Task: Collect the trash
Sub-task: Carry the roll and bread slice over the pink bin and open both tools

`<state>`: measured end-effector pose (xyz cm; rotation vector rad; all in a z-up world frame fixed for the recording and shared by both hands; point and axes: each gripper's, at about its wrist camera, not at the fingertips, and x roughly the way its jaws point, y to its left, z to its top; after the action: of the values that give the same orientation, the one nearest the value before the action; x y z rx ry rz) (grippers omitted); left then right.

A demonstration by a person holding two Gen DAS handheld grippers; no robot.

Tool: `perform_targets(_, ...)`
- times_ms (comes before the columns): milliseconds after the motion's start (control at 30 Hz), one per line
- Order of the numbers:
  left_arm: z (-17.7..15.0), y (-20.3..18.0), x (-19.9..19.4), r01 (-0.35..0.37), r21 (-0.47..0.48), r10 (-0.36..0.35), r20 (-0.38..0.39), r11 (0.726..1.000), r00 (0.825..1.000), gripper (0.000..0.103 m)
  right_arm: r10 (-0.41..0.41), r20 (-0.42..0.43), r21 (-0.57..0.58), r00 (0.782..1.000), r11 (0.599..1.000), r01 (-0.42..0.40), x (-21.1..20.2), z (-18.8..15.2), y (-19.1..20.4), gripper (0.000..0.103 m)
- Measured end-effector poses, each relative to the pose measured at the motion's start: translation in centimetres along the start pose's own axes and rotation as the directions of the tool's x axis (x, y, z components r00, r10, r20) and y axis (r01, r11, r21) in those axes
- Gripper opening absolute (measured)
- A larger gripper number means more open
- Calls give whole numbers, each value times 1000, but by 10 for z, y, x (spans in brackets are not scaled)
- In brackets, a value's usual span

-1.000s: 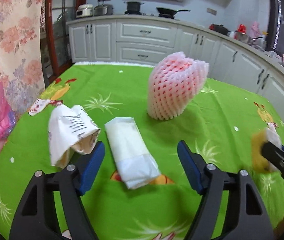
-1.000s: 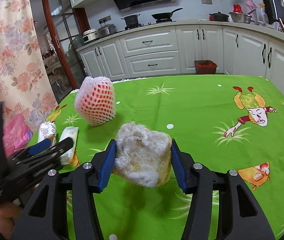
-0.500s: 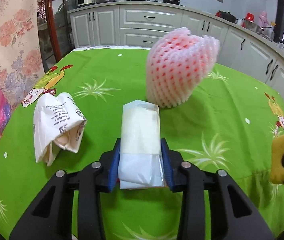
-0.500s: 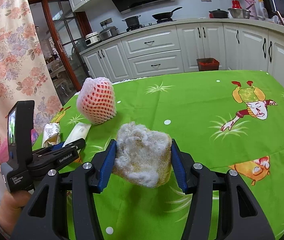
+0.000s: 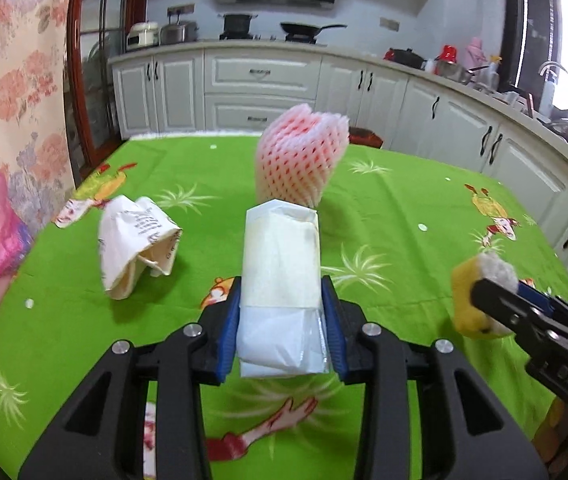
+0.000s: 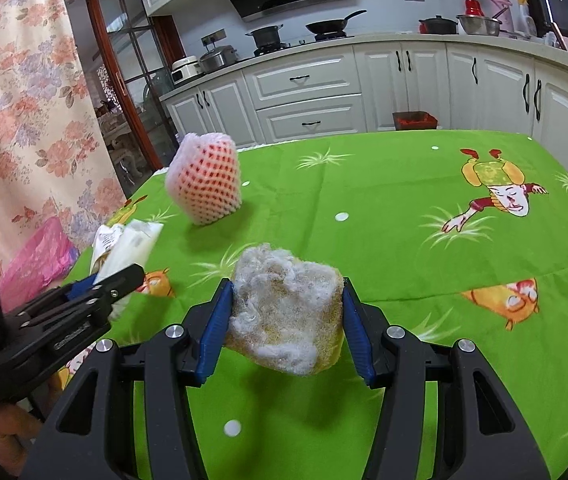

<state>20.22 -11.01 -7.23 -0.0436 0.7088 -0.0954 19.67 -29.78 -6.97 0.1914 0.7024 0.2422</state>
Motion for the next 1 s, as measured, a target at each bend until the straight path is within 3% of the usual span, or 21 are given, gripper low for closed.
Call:
perform_targets(400, -13, 0, -67, 5, 84, -18, 155, 996, 988, 37, -6, 50, -62, 999, 998, 9, -24, -5, 33, 51)
perform_targets(1000, -37, 82, -138, -75, 28, 64, 277, 997, 959, 37, 59, 56, -274, 997, 961, -41, -33, -16, 135, 51)
